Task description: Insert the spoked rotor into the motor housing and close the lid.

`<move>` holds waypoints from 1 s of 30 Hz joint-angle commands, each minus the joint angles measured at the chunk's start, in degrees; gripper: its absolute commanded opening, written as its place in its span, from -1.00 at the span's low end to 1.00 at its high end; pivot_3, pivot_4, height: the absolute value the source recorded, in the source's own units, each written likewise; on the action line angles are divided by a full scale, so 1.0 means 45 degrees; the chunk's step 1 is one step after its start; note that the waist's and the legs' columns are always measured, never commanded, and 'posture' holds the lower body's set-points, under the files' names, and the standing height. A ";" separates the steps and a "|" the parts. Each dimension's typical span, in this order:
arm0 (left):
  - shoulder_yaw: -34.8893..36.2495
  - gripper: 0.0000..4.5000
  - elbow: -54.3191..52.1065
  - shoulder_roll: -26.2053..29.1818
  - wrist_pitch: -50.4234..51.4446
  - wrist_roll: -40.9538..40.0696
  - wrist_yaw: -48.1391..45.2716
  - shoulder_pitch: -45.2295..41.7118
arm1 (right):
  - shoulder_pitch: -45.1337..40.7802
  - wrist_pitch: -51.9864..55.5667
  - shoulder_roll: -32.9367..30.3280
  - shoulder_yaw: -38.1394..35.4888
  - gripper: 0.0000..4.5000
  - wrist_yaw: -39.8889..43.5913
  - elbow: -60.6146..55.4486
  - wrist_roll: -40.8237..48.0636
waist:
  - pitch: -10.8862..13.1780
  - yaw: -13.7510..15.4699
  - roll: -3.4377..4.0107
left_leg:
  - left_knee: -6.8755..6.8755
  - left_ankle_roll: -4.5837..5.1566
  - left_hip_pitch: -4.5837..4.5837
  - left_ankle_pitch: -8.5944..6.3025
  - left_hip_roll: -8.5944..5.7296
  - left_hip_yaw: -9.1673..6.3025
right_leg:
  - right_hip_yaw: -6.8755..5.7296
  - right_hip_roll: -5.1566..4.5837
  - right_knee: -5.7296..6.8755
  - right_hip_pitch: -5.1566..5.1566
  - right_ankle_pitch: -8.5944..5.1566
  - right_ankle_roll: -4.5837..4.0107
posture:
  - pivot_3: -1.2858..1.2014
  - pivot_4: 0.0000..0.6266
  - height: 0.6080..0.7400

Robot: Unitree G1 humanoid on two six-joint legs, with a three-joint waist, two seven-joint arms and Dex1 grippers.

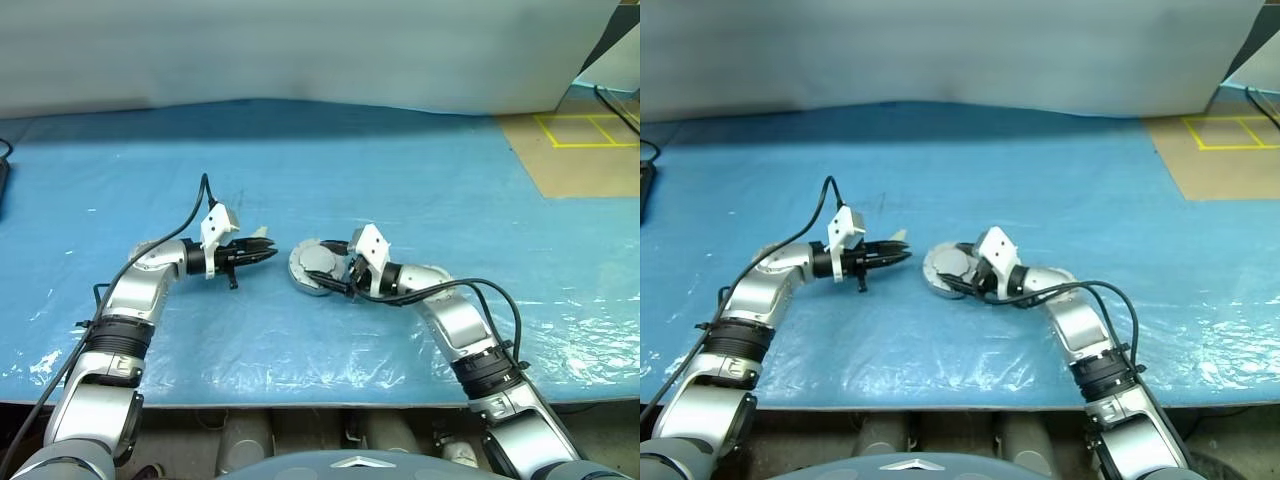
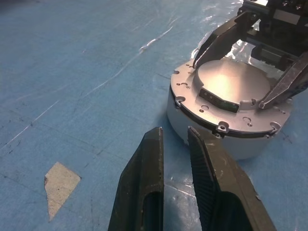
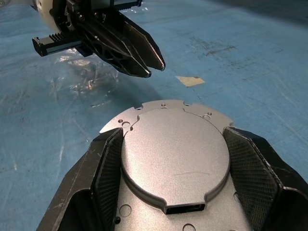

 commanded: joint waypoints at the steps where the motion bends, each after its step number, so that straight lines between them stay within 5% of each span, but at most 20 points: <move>1: 0.0140 -0.60 -0.0357 0.0053 -0.0123 -0.0081 0.0103 0.0040 | -0.0126 -0.0119 0.0004 0.0205 0.30 0.0074 0.0015 -0.0236 | 0.0000 -0.0001 0.0000 | 0.0004 0.0000 0.0000 0.0000 0.0000 0.0000 | 0.0000 0.0000 0.0004 0.0000 0.0000 -0.0001 | 0.03 -0.52 1.00; 27: -0.0028 -0.60 -0.1512 -0.0032 0.1329 -0.0887 -0.0274 0.0236 | -0.0550 0.1962 -0.0187 0.0897 0.30 -0.0200 0.0081 -0.1079 | -0.0003 -0.0026 -0.0004 | 0.0044 -0.0014 0.0042 -0.0006 0.0007 0.0003 | 0.0011 -0.0001 0.0062 0.0017 0.0004 -0.0017 | 0.03 -0.52 1.00; 30: -0.0108 -0.87 -0.1822 -0.0039 0.1980 -0.1179 -0.0567 0.0225 | -0.0546 0.1855 -0.0227 0.0897 0.30 -0.0201 0.0146 -0.1116 | -0.0003 -0.0023 -0.0004 | 0.0044 -0.0028 0.0076 -0.0013 0.0008 0.0004 | 0.0011 -0.0003 0.0062 0.0054 0.0003 -0.0022 | 0.03 -0.52 1.00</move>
